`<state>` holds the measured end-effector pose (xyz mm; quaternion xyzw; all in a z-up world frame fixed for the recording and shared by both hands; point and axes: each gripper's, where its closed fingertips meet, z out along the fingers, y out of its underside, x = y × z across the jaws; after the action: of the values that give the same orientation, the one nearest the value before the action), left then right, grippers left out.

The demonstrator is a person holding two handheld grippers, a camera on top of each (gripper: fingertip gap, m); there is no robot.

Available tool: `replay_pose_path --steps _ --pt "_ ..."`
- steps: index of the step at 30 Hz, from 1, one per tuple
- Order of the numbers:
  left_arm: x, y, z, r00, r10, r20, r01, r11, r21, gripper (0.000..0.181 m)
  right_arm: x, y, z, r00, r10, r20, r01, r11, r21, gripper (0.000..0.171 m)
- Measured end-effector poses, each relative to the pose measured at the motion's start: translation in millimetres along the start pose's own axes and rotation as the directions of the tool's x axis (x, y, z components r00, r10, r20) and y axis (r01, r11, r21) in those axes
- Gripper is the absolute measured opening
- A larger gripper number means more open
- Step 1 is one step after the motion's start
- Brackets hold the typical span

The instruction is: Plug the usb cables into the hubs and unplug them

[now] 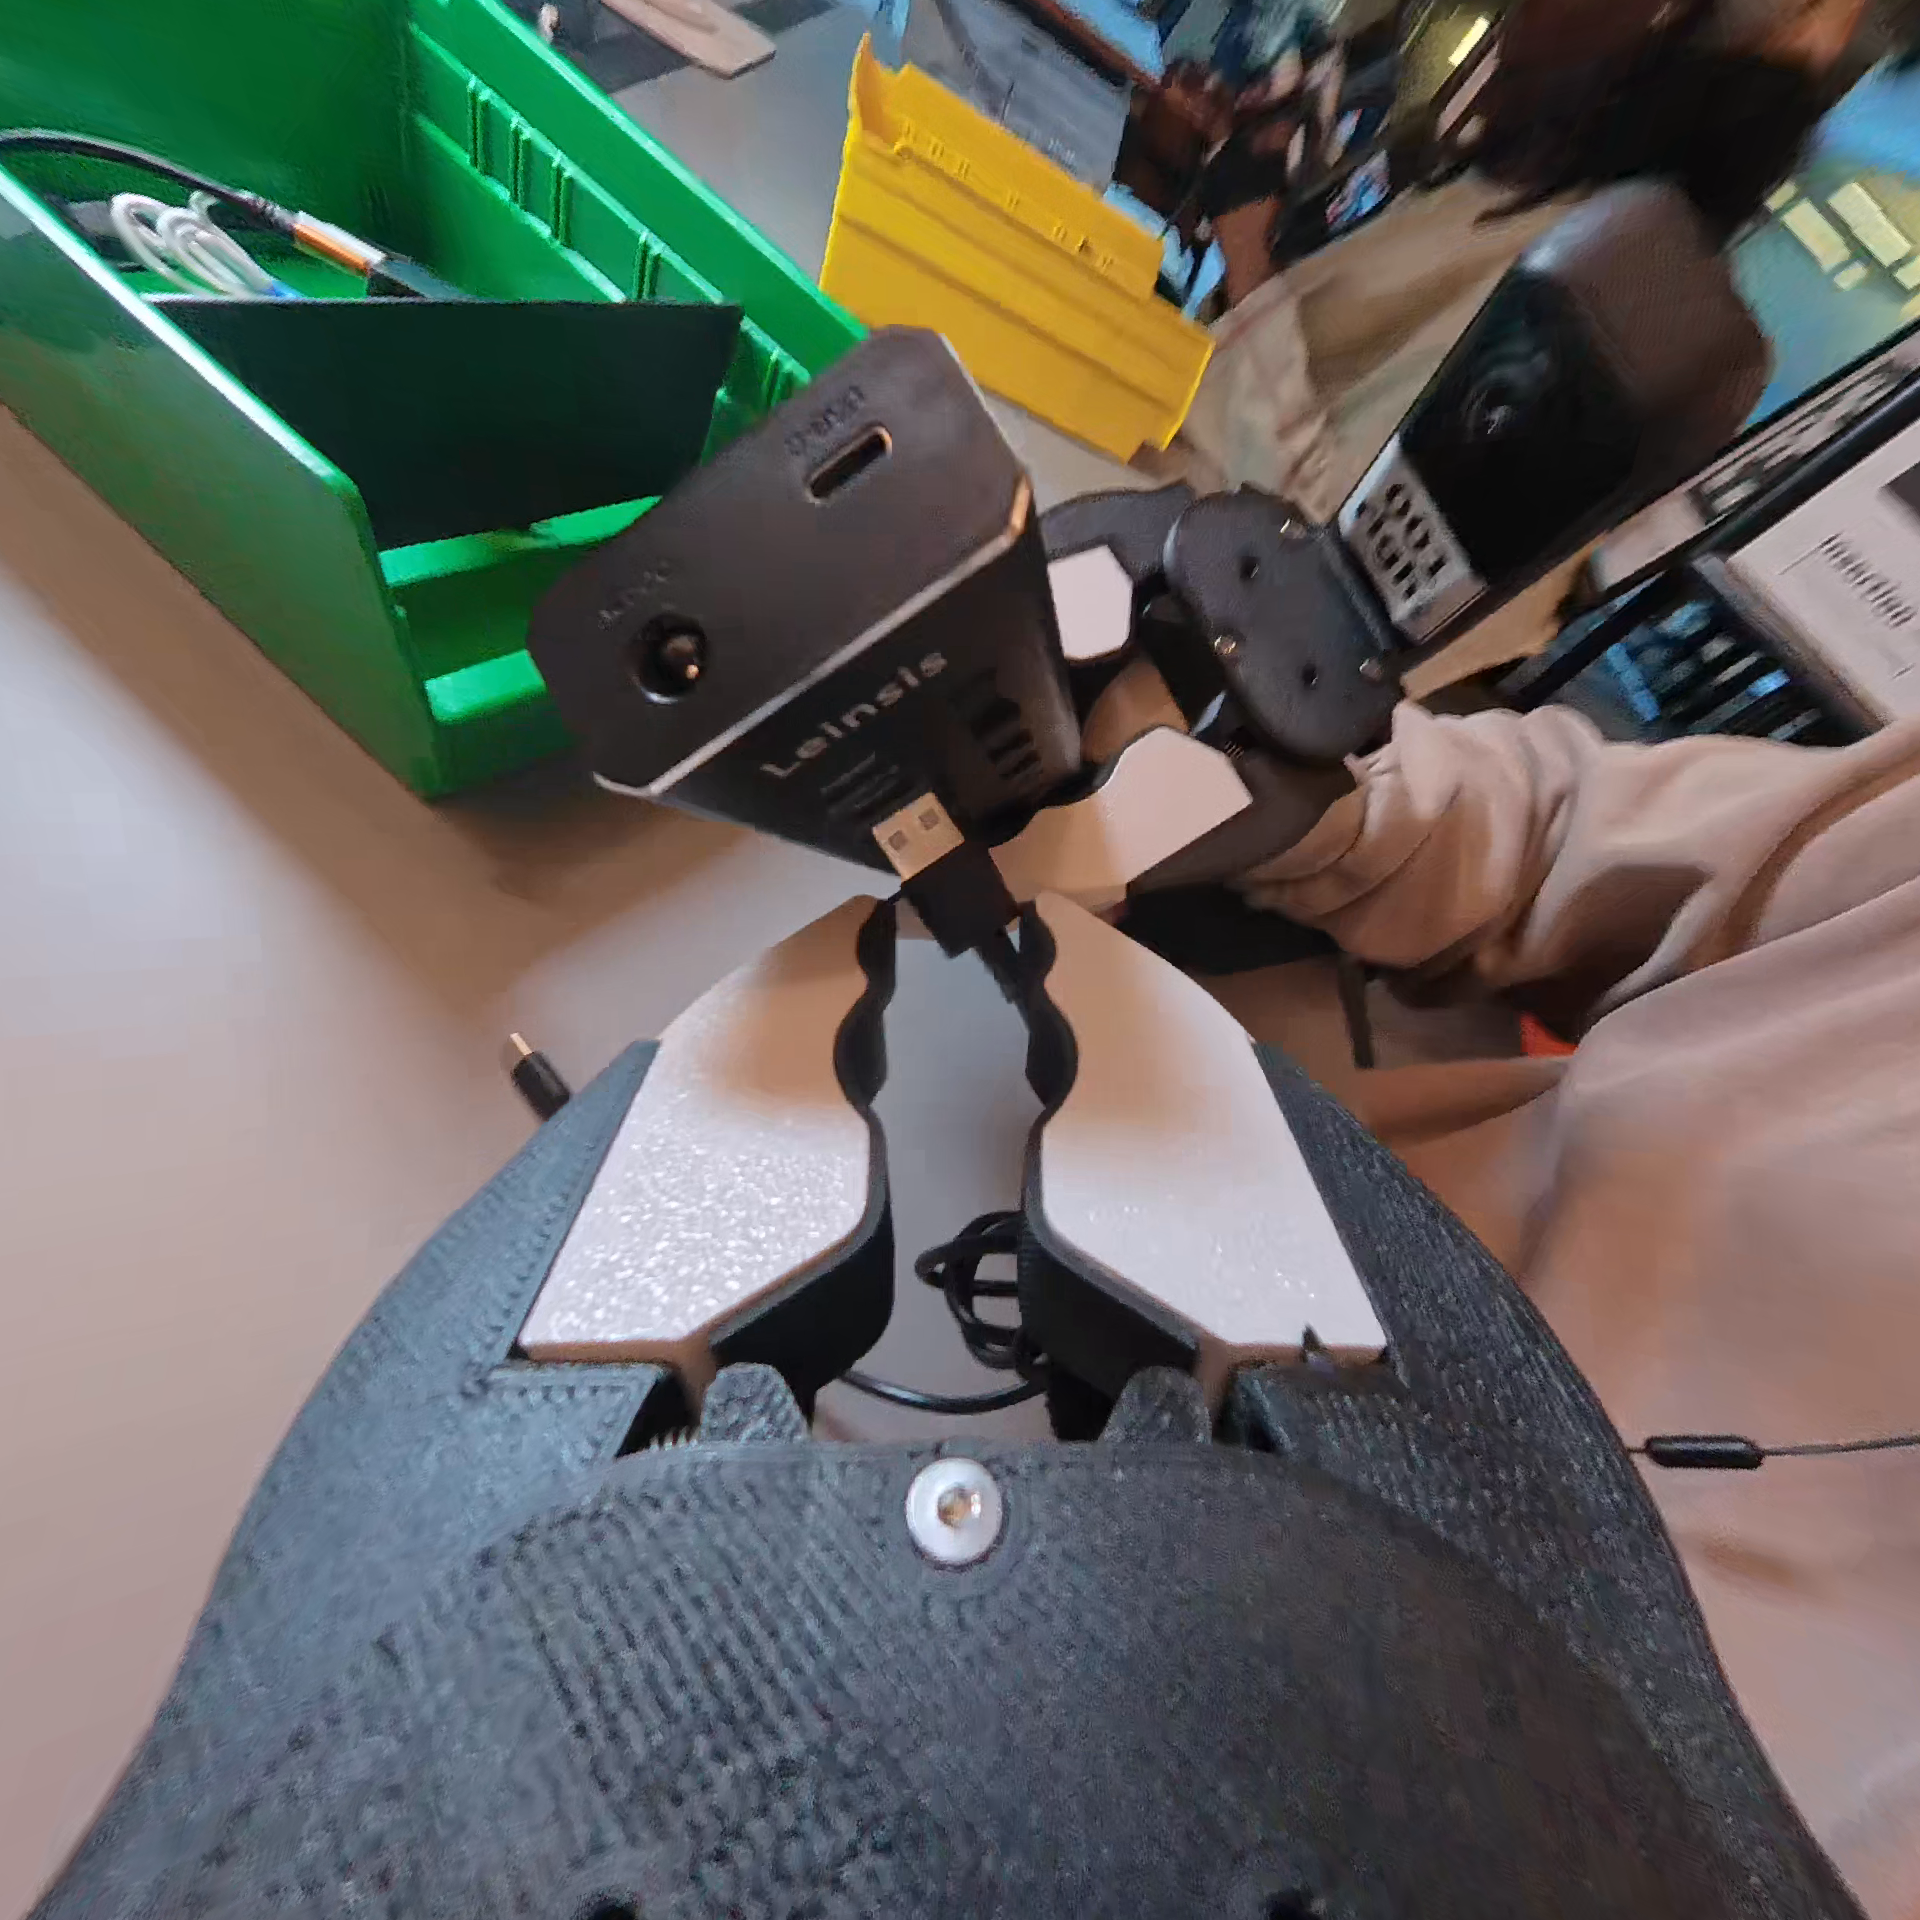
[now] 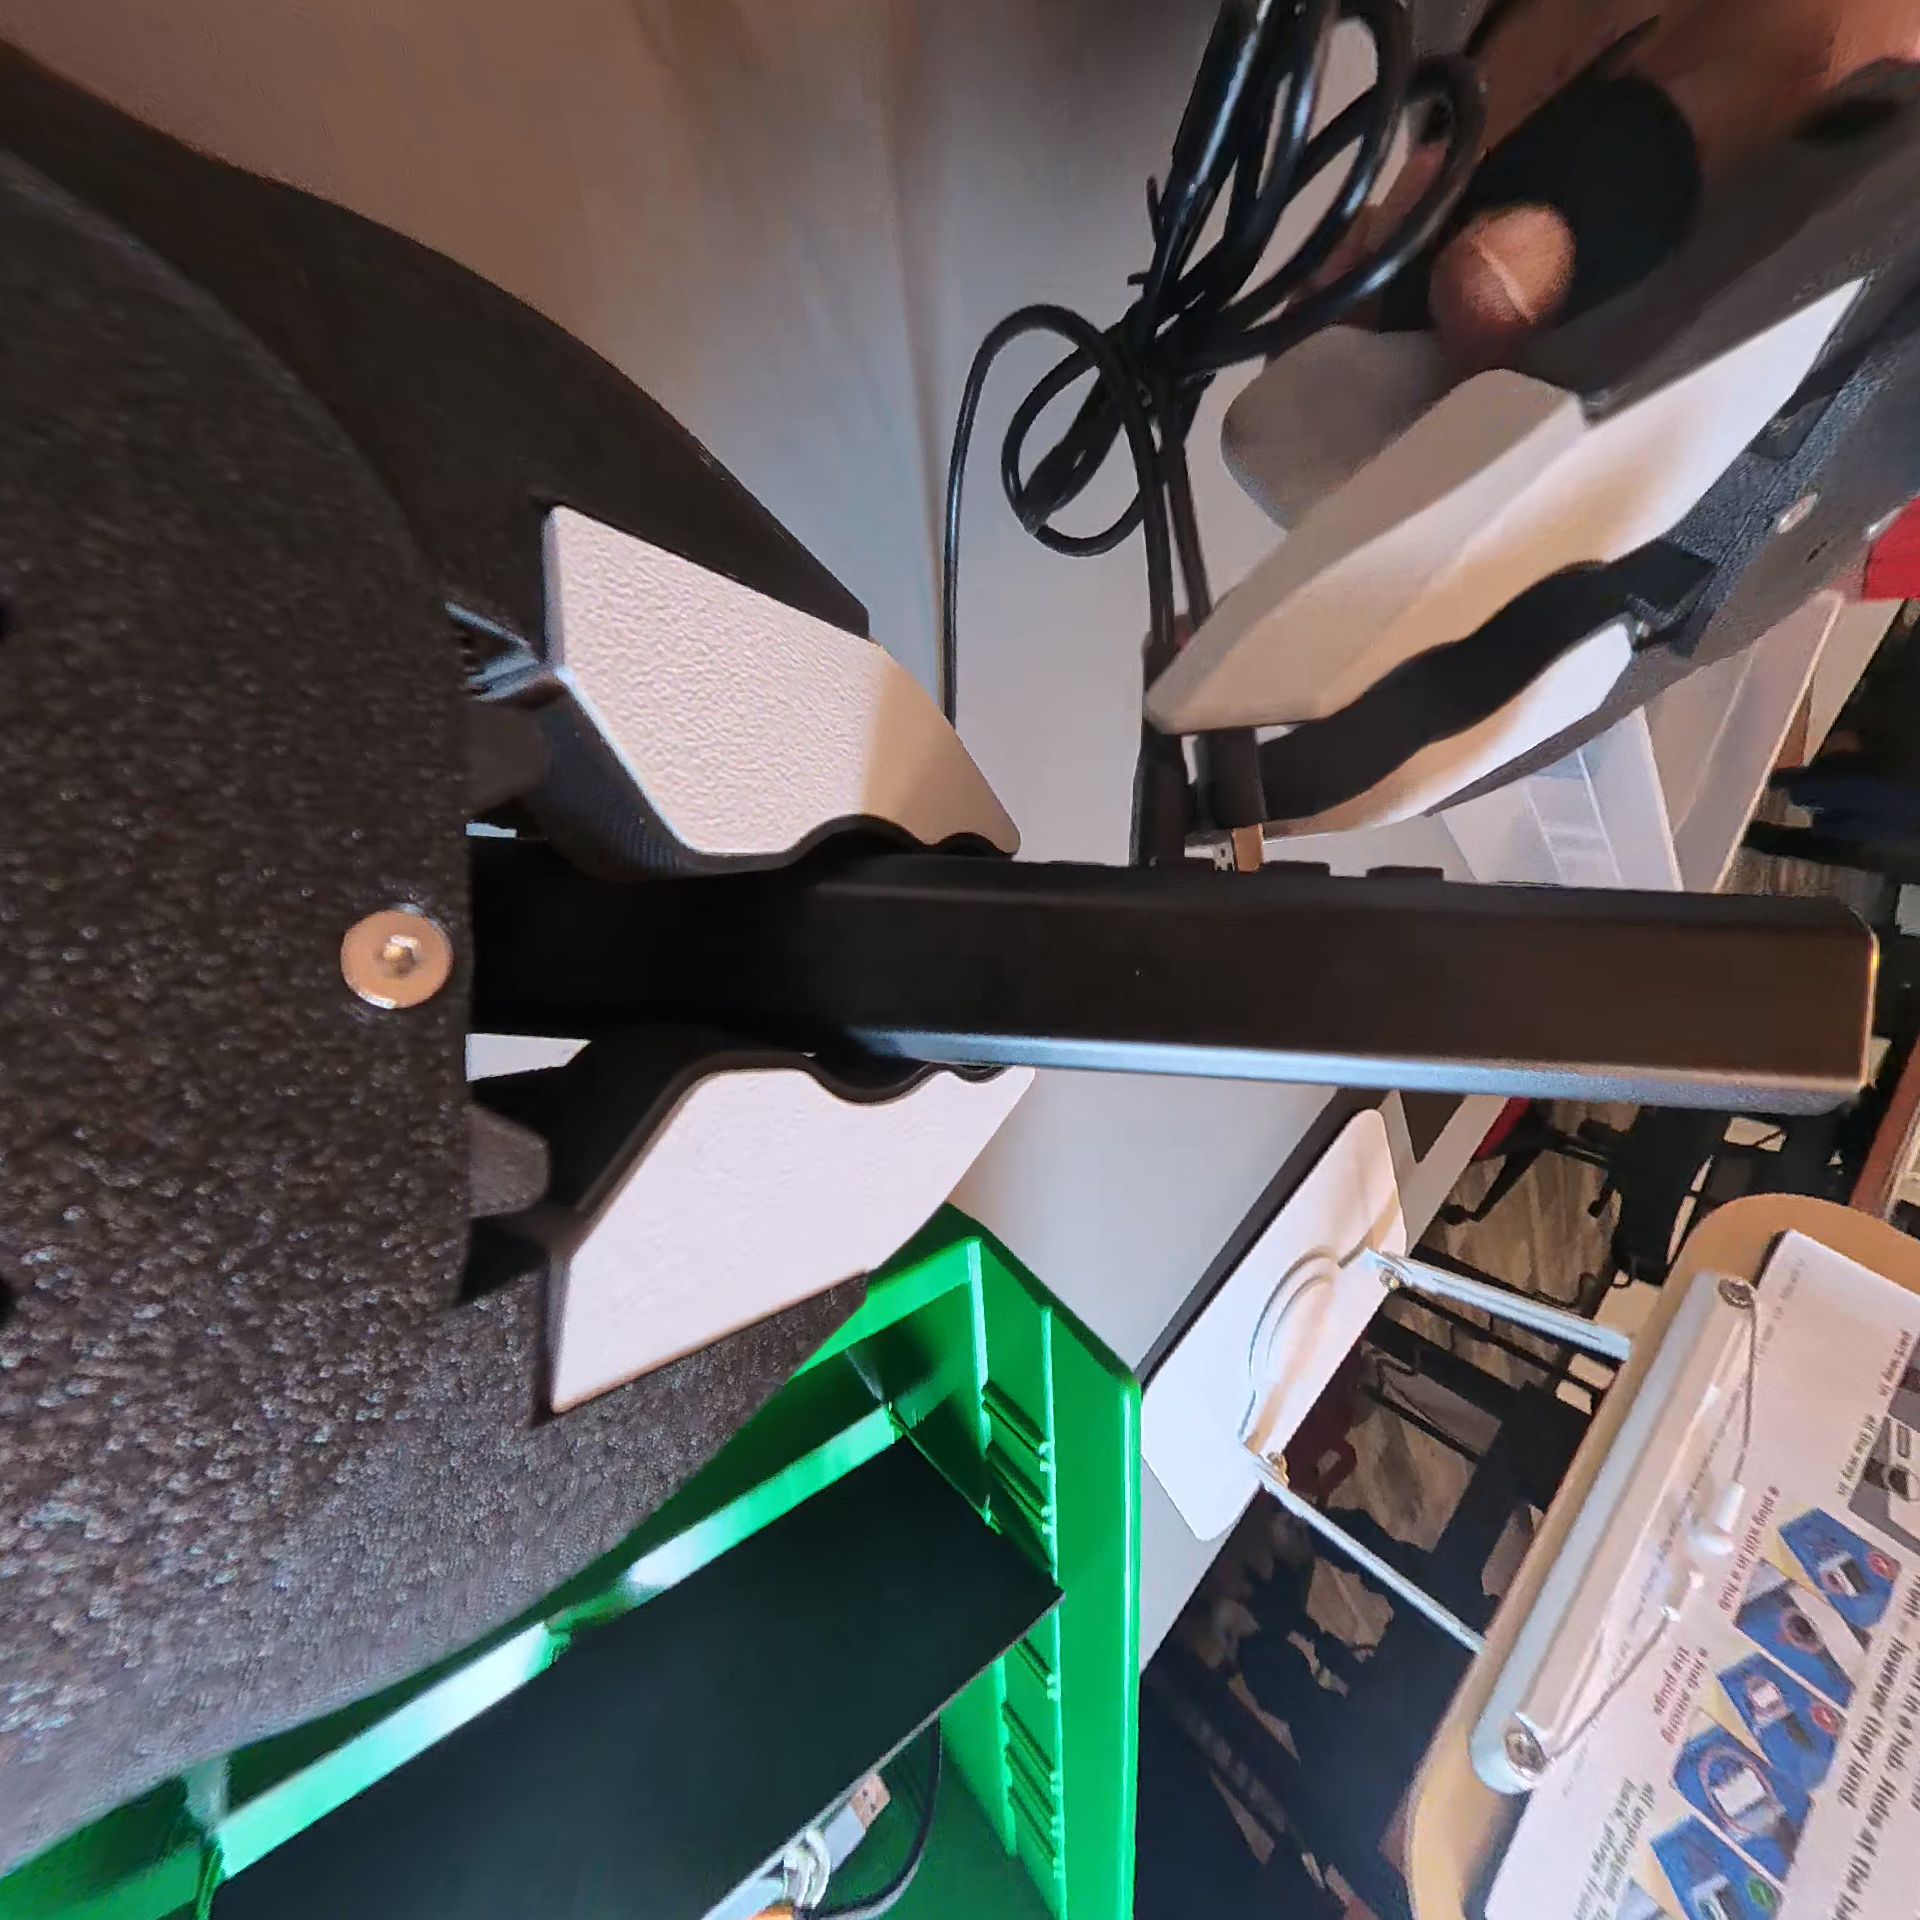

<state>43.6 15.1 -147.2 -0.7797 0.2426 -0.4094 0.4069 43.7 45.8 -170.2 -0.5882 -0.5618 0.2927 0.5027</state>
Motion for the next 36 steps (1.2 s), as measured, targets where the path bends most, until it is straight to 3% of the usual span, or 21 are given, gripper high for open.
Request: replay_pose_path --steps 4,11,26,32,36 --pt "3.9 -4.7 -4.3 0.998 -0.031 -0.053 0.032 0.999 0.027 0.017 2.2 -6.9 -3.6 0.999 -0.04 -0.024 0.041 0.998 0.042 0.03" --pt "10.9 -0.1 -8.7 0.985 0.174 -0.006 -0.174 0.983 -0.066 0.016 -3.8 -11.8 -6.1 0.984 -0.177 -0.027 0.178 0.981 0.078 0.03" --pt "13.2 7.0 -7.9 0.99 0.134 -0.051 -0.14 0.983 -0.12 0.015 -5.3 -16.9 -10.1 0.85 -0.496 -0.178 0.509 0.86 0.032 0.03" --pt "19.0 2.3 -12.0 0.985 0.151 -0.086 -0.159 0.982 -0.105 0.016 -7.4 -22.3 -11.1 0.854 -0.495 -0.159 0.507 0.86 0.05 0.031" --pt "12.6 3.9 -8.6 0.984 0.164 -0.066 -0.169 0.982 -0.083 0.017 -5.4 -14.0 -6.4 0.902 -0.411 -0.129 0.42 0.907 0.046 0.031"
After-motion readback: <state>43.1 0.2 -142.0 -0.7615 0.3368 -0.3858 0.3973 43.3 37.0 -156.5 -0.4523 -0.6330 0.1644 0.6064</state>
